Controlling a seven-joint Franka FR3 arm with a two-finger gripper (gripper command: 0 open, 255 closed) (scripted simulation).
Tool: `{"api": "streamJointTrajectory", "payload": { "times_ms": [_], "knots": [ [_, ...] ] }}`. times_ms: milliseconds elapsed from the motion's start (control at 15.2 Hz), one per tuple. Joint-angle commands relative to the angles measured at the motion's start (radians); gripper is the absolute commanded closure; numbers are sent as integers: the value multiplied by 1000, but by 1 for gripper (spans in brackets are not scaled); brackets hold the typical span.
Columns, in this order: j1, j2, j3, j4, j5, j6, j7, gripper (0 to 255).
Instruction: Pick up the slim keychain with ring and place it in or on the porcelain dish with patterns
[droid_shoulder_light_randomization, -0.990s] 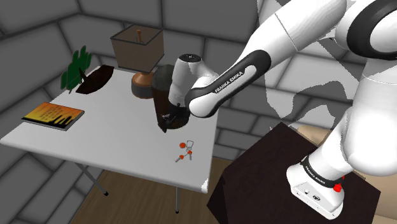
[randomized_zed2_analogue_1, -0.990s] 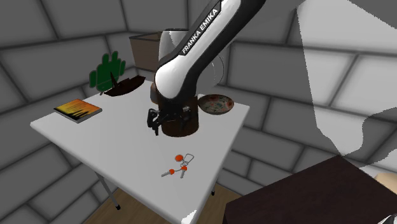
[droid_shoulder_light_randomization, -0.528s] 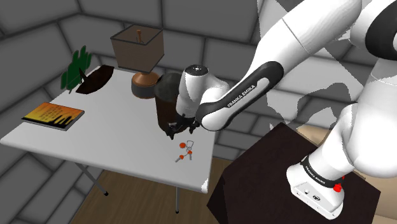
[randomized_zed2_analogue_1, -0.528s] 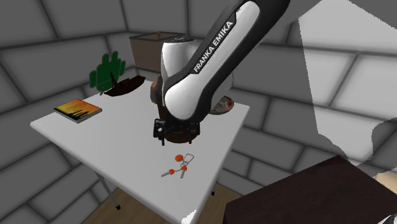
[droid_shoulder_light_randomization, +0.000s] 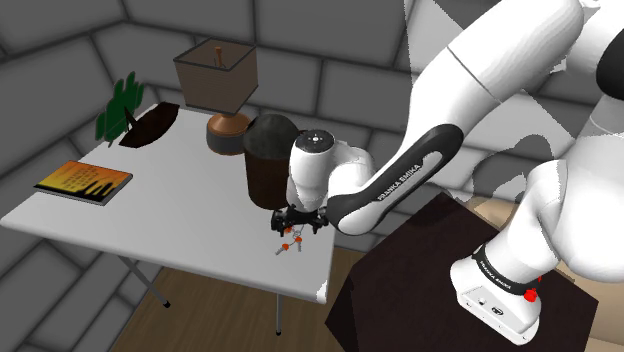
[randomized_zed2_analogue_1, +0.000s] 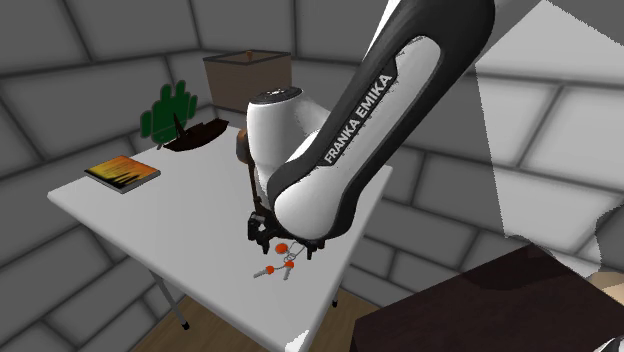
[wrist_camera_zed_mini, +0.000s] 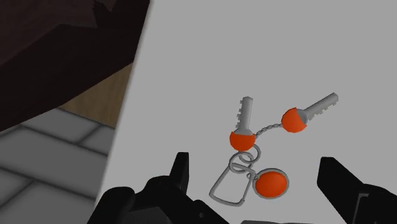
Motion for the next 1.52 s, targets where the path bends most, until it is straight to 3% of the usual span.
{"api": "streamJointTrajectory", "payload": {
  "times_ms": [0,198,726,792,1452],
  "knots": [
    [6,23,-6,3,-9,20,15,0],
    [13,72,-17,12,-24,59,26,0],
    [13,72,-17,12,-23,59,26,0],
    [13,72,-17,12,-23,59,26,255],
    [11,59,-14,10,-19,48,22,255]
  ]
}}
